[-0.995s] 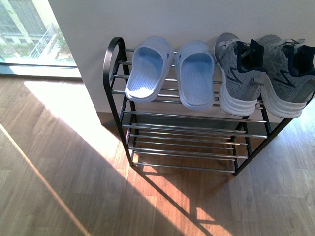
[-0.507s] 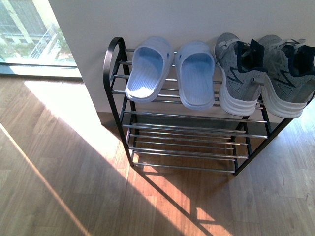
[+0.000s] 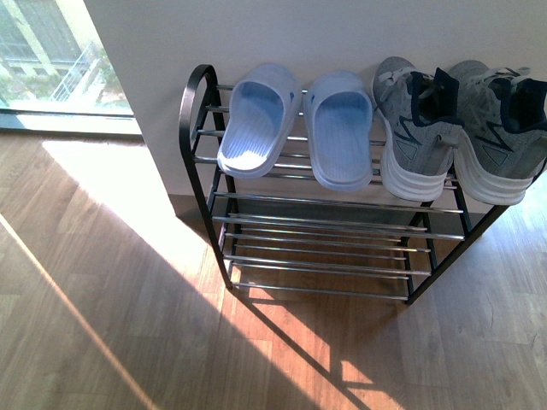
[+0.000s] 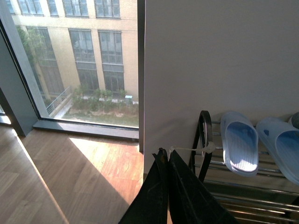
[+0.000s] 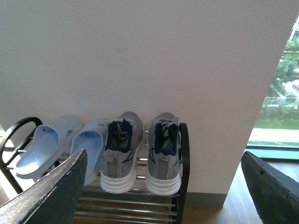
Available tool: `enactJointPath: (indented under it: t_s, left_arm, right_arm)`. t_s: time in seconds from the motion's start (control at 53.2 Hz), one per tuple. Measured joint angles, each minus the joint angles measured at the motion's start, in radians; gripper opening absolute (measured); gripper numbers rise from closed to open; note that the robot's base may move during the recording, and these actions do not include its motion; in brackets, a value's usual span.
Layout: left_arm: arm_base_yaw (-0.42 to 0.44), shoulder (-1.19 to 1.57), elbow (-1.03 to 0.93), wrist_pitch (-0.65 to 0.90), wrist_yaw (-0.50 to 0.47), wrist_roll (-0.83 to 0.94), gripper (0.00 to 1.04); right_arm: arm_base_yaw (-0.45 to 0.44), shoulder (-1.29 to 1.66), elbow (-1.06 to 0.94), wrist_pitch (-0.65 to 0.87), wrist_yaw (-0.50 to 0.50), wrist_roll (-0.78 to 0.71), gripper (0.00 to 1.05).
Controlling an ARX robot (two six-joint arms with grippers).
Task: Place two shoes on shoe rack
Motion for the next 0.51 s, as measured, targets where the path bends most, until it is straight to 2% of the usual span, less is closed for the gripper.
enactJointPath:
  t_s: [0.47,0.507]
  left_arm:
    - [0.0,-0.055,0.0,-0.036,0.0,0.0,0.02]
    - [0.0,-0.055,0.0,-0.036,0.0,0.0,0.1]
  right_arm:
    - [0.0,0.0,0.0,0.0,0.0,0.0,0.96]
    - [0.0,0.0,0.0,0.0,0.0,0.0,0.96]
